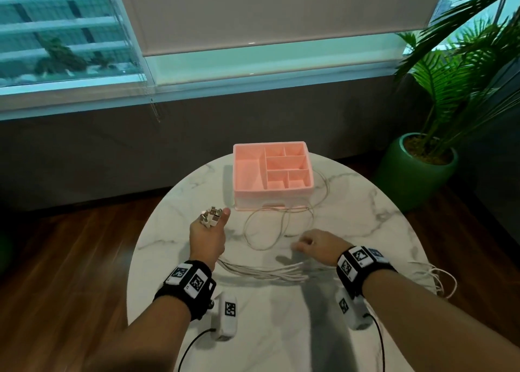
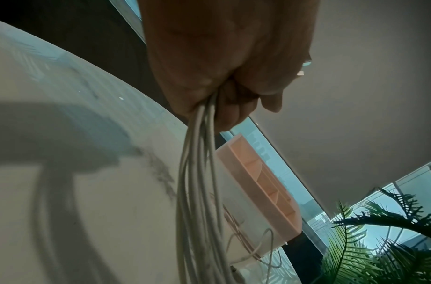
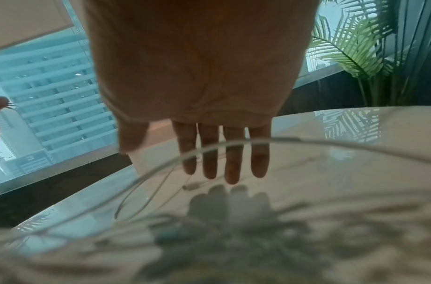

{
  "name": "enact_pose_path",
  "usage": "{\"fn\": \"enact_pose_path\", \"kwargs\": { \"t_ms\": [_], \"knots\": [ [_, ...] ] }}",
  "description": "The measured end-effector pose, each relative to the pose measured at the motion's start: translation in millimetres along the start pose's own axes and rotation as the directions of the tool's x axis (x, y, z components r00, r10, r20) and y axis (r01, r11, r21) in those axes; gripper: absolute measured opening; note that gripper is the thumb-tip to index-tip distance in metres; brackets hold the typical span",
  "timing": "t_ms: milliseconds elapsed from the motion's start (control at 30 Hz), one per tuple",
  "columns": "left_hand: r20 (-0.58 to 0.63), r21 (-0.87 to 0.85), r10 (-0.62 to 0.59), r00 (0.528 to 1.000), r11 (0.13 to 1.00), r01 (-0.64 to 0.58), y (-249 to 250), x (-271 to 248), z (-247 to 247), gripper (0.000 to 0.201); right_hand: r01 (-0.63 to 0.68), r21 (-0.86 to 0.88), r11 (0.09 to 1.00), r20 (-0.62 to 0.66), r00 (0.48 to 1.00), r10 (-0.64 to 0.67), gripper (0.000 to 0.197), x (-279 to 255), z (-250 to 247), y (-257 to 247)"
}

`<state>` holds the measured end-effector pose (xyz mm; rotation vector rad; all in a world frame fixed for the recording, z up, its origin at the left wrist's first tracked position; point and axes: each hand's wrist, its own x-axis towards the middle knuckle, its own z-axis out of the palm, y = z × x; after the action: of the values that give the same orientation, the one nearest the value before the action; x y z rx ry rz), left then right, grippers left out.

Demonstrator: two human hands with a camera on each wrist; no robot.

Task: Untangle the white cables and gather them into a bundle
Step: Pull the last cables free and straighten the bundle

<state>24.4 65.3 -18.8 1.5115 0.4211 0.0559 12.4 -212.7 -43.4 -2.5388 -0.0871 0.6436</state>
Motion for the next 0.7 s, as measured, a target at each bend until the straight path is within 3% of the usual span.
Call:
{"fn": "enact_pose_path", "kwargs": {
  "t_ms": [233, 367, 433, 500, 567, 633, 700],
  "knots": [
    [0.121, 0.053, -0.027, 0.992, 0.998, 0.02, -9, 9, 3, 0.046, -0.013, -0.254, 0.967, 0.085, 0.996, 0.036, 0.04, 47, -4, -4],
    [0.116, -0.019, -0.053, 0.992, 0.998, 0.055, -7, 12, 2, 0.045, -0.069, -0.349, 0.935, -0.004, 0.997, 0.072, 0.038, 43, 12, 6],
    [0.119, -0.034, -0.047, 0.992, 0.998, 0.052, -5, 12, 2, 0.045, -0.081, -0.38, 0.921, -0.017, 0.997, 0.08, 0.022, 37, 16, 15],
    [0.128, -0.049, -0.044, 0.991, 0.998, 0.051, -4, 10, 5, 0.045, -0.101, -0.349, 0.932, 0.028, 0.993, 0.119, 0.004, 30, 12, 25],
    [0.143, -0.065, -0.044, 0.989, 0.996, 0.054, -1, 9, 9, 0.044, -0.15, -0.299, 0.942, 0.057, 0.983, 0.175, 0.007, 21, 2, 37],
    [0.154, -0.08, -0.051, 0.987, 0.995, 0.064, 2, 8, 12, 0.042, -0.19, -0.19, 0.963, -0.003, 0.981, 0.193, 0.008, 12, -14, 44],
    [0.17, -0.094, -0.049, 0.984, 0.993, 0.065, 3, 8, 14, 0.041, -0.17, -0.021, 0.985, -0.141, 0.976, 0.166, 0.007, 4, -32, 44]
  ]
}}
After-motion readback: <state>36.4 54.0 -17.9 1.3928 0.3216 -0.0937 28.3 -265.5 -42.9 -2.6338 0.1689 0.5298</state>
